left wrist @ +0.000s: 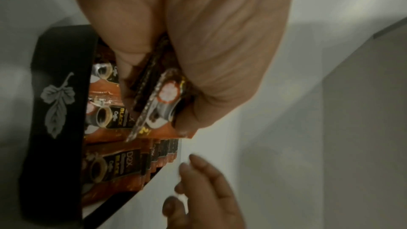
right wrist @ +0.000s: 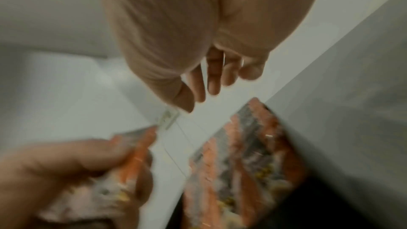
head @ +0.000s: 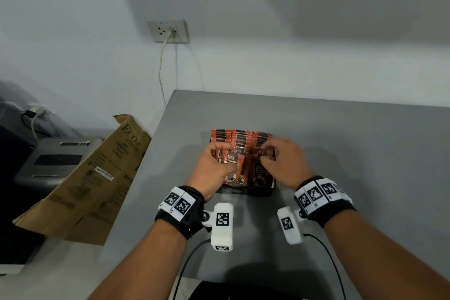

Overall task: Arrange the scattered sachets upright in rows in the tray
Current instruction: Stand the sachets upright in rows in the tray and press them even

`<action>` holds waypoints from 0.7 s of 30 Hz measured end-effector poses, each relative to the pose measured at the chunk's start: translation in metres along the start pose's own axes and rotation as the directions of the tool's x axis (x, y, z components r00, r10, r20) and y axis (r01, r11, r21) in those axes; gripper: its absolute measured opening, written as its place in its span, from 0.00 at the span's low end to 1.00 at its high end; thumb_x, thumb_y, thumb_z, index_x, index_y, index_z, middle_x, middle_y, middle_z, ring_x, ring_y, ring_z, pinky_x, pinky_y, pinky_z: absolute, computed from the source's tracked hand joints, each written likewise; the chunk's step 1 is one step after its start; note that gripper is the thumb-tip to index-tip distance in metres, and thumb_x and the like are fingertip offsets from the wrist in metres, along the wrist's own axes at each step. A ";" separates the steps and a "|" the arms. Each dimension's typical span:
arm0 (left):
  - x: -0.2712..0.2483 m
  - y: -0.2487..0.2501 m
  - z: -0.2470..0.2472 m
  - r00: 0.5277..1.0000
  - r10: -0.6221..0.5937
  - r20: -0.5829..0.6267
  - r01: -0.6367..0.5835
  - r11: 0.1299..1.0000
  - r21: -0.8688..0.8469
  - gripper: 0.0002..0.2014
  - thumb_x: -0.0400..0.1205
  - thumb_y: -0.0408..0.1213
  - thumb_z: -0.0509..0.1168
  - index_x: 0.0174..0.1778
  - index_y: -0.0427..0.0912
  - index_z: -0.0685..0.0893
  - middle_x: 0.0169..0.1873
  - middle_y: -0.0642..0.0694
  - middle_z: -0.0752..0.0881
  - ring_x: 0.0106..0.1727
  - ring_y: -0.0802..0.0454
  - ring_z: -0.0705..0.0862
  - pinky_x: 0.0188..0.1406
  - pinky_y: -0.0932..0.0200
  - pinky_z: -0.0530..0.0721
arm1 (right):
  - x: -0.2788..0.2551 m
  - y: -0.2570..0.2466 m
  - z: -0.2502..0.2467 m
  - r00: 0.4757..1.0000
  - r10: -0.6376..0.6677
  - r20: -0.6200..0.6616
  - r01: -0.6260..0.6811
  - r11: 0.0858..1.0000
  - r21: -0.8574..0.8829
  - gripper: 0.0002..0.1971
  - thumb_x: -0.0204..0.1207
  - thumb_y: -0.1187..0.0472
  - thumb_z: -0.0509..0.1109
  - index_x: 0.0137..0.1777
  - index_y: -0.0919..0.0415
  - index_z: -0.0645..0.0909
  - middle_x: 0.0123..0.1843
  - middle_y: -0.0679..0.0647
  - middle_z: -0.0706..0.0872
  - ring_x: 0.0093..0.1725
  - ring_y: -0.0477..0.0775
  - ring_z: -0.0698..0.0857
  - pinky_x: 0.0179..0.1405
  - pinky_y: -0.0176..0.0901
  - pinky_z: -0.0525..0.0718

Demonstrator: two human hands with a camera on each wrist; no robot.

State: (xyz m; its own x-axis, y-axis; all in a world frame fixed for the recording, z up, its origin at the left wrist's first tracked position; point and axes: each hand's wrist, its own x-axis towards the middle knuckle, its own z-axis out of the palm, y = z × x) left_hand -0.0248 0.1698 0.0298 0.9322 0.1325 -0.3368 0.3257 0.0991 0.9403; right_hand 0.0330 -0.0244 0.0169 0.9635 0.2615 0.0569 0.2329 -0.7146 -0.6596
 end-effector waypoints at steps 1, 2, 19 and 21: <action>0.000 0.000 0.004 1.000 0.010 0.029 -0.011 1.000 0.007 0.30 0.67 0.14 0.74 0.60 0.43 0.78 0.48 0.37 0.91 0.42 0.47 0.90 0.48 0.46 0.89 | -0.001 -0.010 -0.005 1.000 -0.011 0.028 0.008 0.994 0.105 0.10 0.74 0.61 0.76 0.54 0.53 0.86 0.46 0.42 0.83 0.45 0.43 0.81 0.46 0.27 0.75; 0.000 0.001 0.009 0.998 0.021 0.053 -0.022 1.000 0.019 0.31 0.64 0.16 0.77 0.60 0.43 0.79 0.49 0.35 0.90 0.43 0.44 0.89 0.49 0.43 0.88 | -0.002 -0.018 -0.008 0.996 -0.033 0.088 0.015 0.980 0.198 0.11 0.73 0.61 0.77 0.55 0.52 0.87 0.45 0.42 0.86 0.43 0.42 0.84 0.43 0.26 0.78; 0.013 0.003 -0.005 0.985 -0.072 -0.158 0.054 0.992 -0.114 0.20 0.77 0.16 0.58 0.62 0.38 0.77 0.30 0.40 0.83 0.27 0.50 0.81 0.25 0.58 0.83 | 0.007 0.003 0.006 0.948 0.106 0.300 -0.034 0.971 -0.237 0.12 0.77 0.68 0.68 0.57 0.57 0.87 0.56 0.52 0.88 0.53 0.53 0.86 0.55 0.45 0.85; 0.012 0.003 -0.006 0.986 -0.059 -0.155 0.046 0.995 -0.088 0.19 0.77 0.16 0.59 0.60 0.39 0.77 0.27 0.43 0.83 0.27 0.52 0.82 0.23 0.63 0.82 | 0.006 0.004 0.011 0.957 0.097 0.272 -0.018 0.960 -0.280 0.11 0.77 0.65 0.70 0.57 0.57 0.86 0.57 0.52 0.86 0.54 0.53 0.84 0.55 0.45 0.84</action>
State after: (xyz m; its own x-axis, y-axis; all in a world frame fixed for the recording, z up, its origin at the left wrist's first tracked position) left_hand -0.0135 0.1776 0.0285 0.8755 0.2775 -0.3956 0.3532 0.1911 0.9158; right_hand 0.0377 -0.0185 0.0065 0.9093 0.3574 -0.2132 0.2433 -0.8722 -0.4244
